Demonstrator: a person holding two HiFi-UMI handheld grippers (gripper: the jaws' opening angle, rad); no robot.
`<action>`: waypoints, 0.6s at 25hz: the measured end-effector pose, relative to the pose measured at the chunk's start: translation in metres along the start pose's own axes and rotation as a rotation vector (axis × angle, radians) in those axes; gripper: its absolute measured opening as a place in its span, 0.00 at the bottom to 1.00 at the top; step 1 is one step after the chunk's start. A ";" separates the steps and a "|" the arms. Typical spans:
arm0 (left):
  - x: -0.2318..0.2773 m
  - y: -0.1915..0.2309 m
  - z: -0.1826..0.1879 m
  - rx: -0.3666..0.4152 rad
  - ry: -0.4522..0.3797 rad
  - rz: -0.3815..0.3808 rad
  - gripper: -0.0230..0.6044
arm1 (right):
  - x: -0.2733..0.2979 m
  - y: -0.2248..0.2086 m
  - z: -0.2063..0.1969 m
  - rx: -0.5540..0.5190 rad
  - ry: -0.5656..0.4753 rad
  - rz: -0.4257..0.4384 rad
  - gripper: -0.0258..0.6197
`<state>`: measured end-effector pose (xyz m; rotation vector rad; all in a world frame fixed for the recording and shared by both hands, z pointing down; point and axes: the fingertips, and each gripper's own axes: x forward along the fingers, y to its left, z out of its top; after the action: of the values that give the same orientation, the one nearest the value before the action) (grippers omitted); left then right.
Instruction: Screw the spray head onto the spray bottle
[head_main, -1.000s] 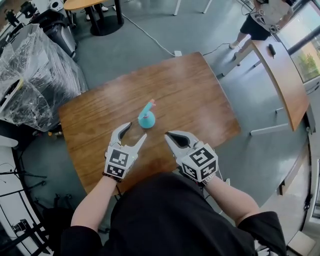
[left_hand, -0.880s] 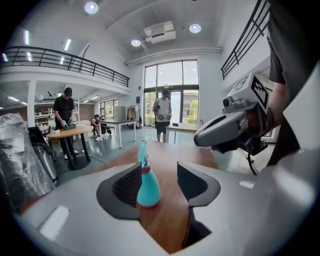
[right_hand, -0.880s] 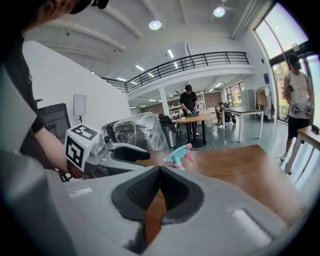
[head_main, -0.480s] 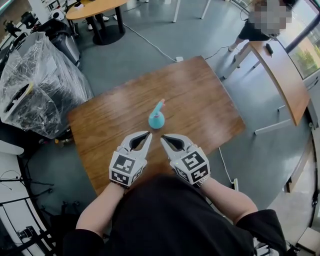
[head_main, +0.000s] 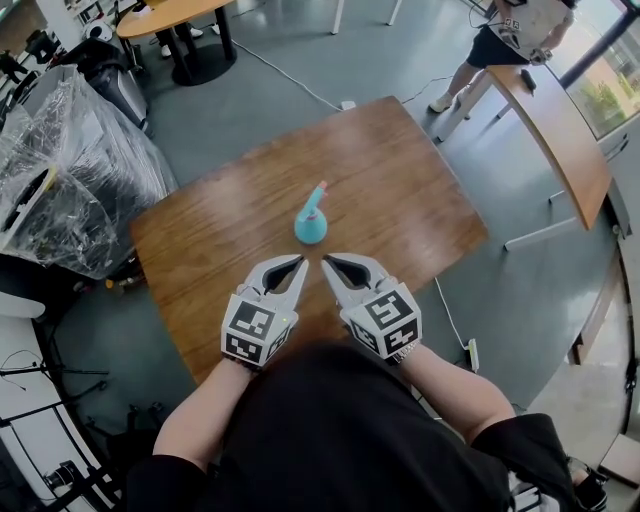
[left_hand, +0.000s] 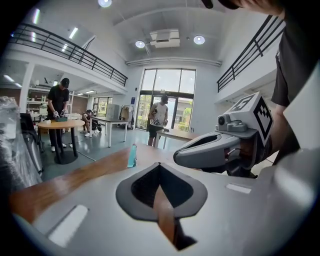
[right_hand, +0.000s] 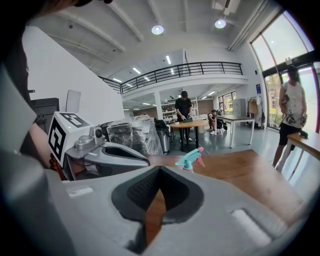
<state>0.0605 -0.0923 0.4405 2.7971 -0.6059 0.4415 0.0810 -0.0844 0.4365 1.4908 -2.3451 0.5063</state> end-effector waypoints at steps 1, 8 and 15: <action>0.000 0.000 0.000 -0.002 0.000 -0.001 0.05 | 0.000 0.000 0.000 0.001 -0.001 -0.002 0.03; 0.003 -0.004 0.001 -0.009 -0.004 -0.005 0.05 | -0.003 -0.003 0.001 -0.003 0.004 -0.009 0.03; 0.005 -0.003 0.001 -0.019 -0.007 0.007 0.05 | -0.003 -0.005 0.001 -0.007 0.011 -0.001 0.03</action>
<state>0.0667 -0.0920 0.4406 2.7802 -0.6182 0.4258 0.0870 -0.0849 0.4350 1.4826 -2.3354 0.5033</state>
